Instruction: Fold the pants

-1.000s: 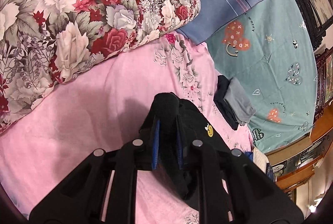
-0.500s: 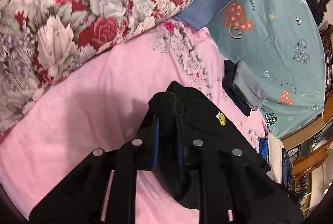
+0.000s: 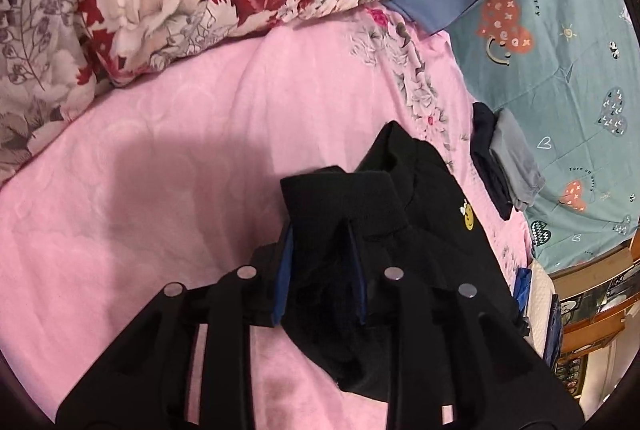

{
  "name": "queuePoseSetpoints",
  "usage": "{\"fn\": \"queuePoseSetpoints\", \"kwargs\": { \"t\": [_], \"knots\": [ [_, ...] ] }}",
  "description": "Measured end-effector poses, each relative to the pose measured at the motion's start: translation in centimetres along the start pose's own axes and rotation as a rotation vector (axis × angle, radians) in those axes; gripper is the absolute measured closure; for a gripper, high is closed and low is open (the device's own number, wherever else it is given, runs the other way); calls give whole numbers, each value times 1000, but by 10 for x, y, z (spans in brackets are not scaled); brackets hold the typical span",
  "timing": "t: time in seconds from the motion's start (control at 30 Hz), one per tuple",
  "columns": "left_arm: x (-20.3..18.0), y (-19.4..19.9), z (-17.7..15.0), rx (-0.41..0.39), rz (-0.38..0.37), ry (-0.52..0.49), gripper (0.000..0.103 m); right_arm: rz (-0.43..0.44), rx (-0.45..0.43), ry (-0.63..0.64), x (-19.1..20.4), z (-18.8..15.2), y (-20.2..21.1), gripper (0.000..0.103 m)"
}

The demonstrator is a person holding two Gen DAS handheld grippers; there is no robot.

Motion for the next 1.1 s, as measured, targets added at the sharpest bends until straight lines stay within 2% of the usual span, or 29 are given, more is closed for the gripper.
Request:
{"fn": "queuePoseSetpoints", "kwargs": {
  "t": [0.07, 0.13, 0.23, 0.33, 0.37, 0.4, 0.43, 0.47, 0.53, 0.7, 0.77, 0.83, 0.87, 0.9, 0.93, 0.97, 1.03, 1.1],
  "knots": [
    [-3, 1, -1, -3, 10, -8, 75, 21, 52, -8, -6, -11, -14, 50],
    [-5, 3, -2, -9, 17, -17, 71, 46, 83, 30, 2, -21, -26, 56],
    [-9, 1, -6, -8, 27, -31, 63, 61, 90, 114, 26, -25, -44, 57],
    [-14, -12, -14, 28, 40, -49, 63, 63, 87, 109, 38, -16, -64, 57],
    [-19, -18, -19, 42, 49, -69, 63, 63, 76, 112, 41, -12, -67, 63],
    [-21, -21, -21, 45, 57, -89, 71, 77, 86, 113, 46, -10, -72, 72],
    [-25, -22, -22, 47, 61, -107, 77, 89, 100, 105, 48, -8, -74, 90],
    [-27, -21, -22, 48, 57, -118, 81, 98, 113, 97, 51, -8, -76, 94],
    [-31, -12, -17, 34, 22, -119, 86, 83, 92, 138, 59, -8, -64, 97],
    [-47, 36, 6, -36, -89, -134, 87, 108, 22, 84, 60, -2, 6, 101],
    [-55, 49, 11, -41, -98, -158, 87, 102, 4, 62, 59, 1, 35, 101],
    [-58, 52, 14, -34, -88, -176, 87, 39, -26, 18, 52, 3, 71, 101],
    [-56, 49, 14, -26, -76, -174, 87, 7, -39, -6, 49, 4, 82, 96],
    [-52, 45, 13, -17, -68, -163, 87, -25, -50, -34, 43, 4, 96, 84],
    [-49, 41, 13, -10, -64, -153, 87, -50, -41, -37, 38, 2, 105, 46],
    [-44, 36, 11, -2, -57, -139, 87, -76, -71, -9, 35, -1, 117, 38],
    [-33, 27, 8, 17, -45, -108, 87, -105, -96, 55, 29, -10, 123, 36],
    [-25, 23, 4, 24, -46, -86, 87, -83, -45, 12, 7, -25, 112, 36]
  ]
}}
Point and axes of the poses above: each gripper's, at about its wrist camera, not at the fingertips, and y roughly against the way its jaws point, x to its left, z to its top, the point moved 5 cm from there along -y, roughly the way its jaws point, and after that the axes turned 7 degrees about -y, right-handed, at the moved point
